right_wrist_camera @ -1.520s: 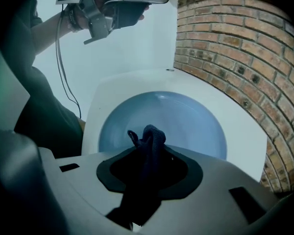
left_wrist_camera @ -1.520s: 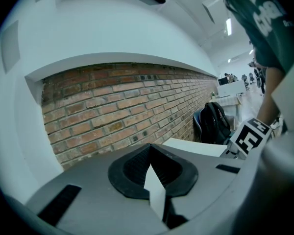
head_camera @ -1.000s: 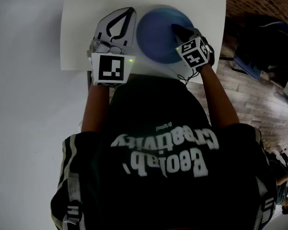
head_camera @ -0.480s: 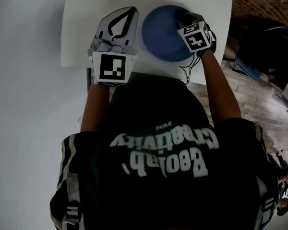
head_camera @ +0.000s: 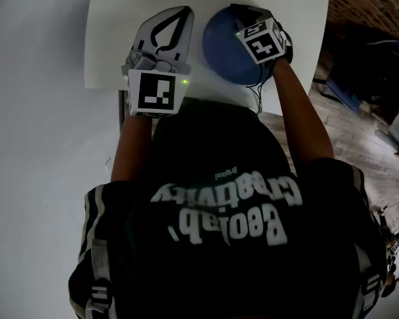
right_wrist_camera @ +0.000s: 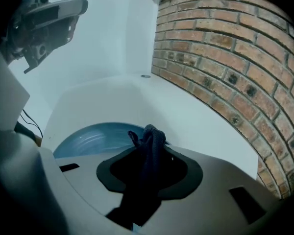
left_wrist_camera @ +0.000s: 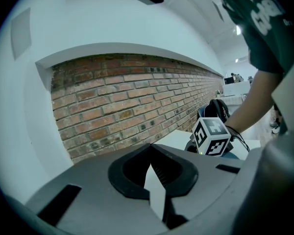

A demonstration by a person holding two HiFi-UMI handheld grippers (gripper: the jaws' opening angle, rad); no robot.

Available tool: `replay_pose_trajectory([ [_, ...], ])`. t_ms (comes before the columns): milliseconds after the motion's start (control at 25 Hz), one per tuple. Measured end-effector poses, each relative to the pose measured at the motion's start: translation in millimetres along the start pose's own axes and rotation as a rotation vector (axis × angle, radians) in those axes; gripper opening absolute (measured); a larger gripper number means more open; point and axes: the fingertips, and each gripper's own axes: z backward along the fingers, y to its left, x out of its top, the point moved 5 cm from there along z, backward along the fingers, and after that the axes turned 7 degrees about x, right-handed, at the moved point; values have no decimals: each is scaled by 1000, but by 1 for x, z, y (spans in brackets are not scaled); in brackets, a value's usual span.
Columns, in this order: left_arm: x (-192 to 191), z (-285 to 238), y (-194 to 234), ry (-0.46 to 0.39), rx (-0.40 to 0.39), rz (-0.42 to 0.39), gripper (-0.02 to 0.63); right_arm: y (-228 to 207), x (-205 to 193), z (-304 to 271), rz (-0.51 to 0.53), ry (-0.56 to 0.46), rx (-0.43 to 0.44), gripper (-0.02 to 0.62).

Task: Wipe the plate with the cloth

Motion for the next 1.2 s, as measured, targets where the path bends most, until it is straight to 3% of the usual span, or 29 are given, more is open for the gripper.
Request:
replay_pose_trajectory([
  [320,-8,2,16,13,7,5,3,44,17,-11,42,-27,102,104],
  [640,-8,5,13,-4,-3,14,3,97,9,-5,88,-24,211,104],
  [1200,7,5,-16,-45,-27,16,3,125,-31,20,123,9,240,104],
])
